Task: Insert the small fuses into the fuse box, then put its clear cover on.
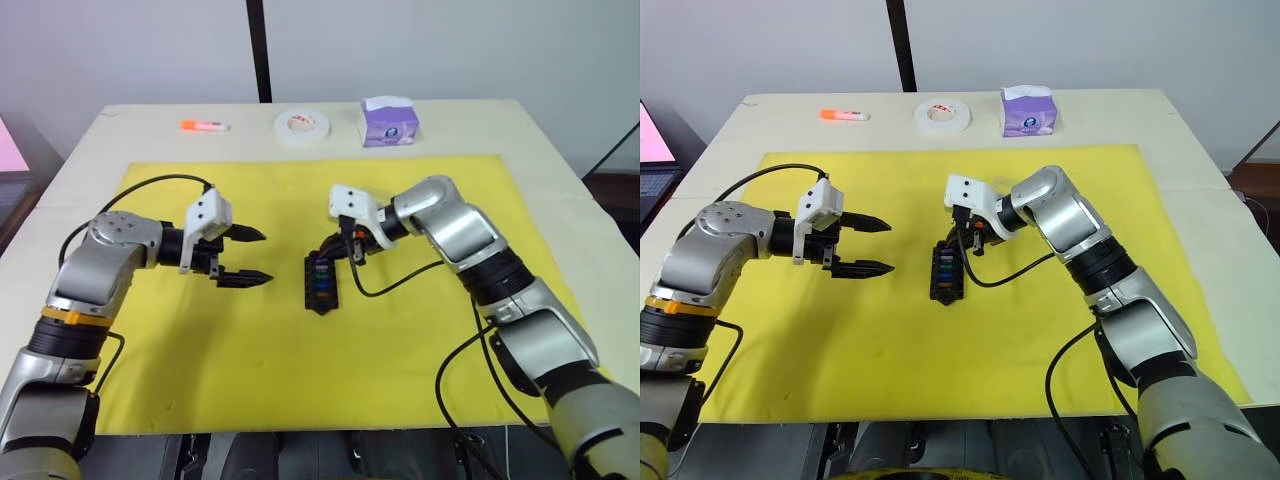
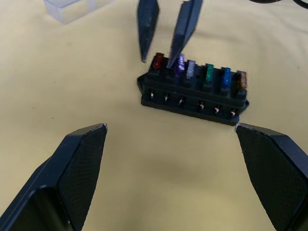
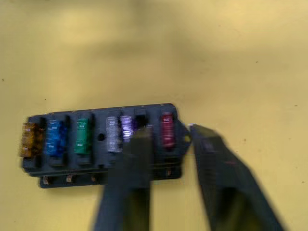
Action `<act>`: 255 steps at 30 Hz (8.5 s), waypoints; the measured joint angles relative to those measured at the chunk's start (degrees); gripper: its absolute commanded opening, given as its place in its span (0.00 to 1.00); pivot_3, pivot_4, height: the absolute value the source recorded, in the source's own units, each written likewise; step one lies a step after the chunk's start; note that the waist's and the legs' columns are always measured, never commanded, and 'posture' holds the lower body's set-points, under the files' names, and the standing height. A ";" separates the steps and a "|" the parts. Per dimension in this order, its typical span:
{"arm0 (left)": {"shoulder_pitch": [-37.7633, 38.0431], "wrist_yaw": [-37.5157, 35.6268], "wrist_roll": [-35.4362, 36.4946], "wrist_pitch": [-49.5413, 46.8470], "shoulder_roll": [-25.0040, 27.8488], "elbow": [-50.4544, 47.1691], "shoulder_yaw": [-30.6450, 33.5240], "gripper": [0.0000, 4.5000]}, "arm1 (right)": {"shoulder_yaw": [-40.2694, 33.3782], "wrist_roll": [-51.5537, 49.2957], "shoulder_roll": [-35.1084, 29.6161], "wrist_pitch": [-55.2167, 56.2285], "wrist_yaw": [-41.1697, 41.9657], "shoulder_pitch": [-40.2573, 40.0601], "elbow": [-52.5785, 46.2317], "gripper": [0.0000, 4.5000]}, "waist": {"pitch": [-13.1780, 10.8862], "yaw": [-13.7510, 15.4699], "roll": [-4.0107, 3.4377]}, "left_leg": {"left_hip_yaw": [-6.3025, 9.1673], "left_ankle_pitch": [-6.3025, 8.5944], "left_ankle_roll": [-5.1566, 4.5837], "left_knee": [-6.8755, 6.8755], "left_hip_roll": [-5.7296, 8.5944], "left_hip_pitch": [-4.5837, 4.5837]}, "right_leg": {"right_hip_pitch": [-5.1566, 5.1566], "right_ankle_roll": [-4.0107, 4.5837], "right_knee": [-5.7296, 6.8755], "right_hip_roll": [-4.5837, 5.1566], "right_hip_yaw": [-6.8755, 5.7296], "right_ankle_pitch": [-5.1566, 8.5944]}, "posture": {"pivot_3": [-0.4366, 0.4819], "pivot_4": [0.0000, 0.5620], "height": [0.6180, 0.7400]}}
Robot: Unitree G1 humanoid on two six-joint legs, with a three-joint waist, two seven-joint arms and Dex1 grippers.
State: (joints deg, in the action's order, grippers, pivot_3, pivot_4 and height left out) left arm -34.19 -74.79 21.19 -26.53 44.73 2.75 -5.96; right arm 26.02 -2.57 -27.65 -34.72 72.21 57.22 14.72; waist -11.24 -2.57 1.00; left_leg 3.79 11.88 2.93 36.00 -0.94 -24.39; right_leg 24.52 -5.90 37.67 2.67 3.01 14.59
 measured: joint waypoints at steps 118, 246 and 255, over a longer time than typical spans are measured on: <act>-10.66 5.21 -7.96 17.74 1.54 36.36 10.36 1.00 | -18.99 -1.15 -14.70 3.25 -13.94 6.69 24.43 0.99 | -0.07 -1.26 -0.13 | -0.14 0.00 0.01 0.03 0.01 0.14 | 0.08 0.01 0.36 0.01 0.12 0.00 | 0.48 0.27 1.00; 28.56 46.79 -0.52 -6.40 -25.45 -24.88 -5.29 0.59 | -3.15 3.34 -26.03 -7.69 9.23 -3.34 -5.61 0.41 | -0.09 0.14 -0.16 | -0.25 0.02 0.05 0.02 0.00 0.94 | -0.89 0.25 -0.39 0.01 0.28 0.11 | 0.48 0.27 1.00; 14.24 16.93 6.85 -11.67 -6.98 -16.55 -6.58 0.59 | -4.60 2.14 -30.07 0.29 13.38 -9.73 -8.33 0.41 | -0.12 0.02 -0.15 | -0.31 0.02 0.05 -0.12 0.01 0.88 | -0.88 0.37 -0.57 0.05 0.29 0.03 | 0.48 0.27 1.00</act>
State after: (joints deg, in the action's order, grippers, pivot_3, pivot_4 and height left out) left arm -19.95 -57.86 28.04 -38.21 37.76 -13.80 -12.54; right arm 21.43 -0.42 -57.72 -34.43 85.59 47.49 6.39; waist -11.36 -2.55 0.85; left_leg 3.48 11.90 2.98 35.87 -0.94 -23.51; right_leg 23.64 -5.54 37.09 2.72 3.30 14.61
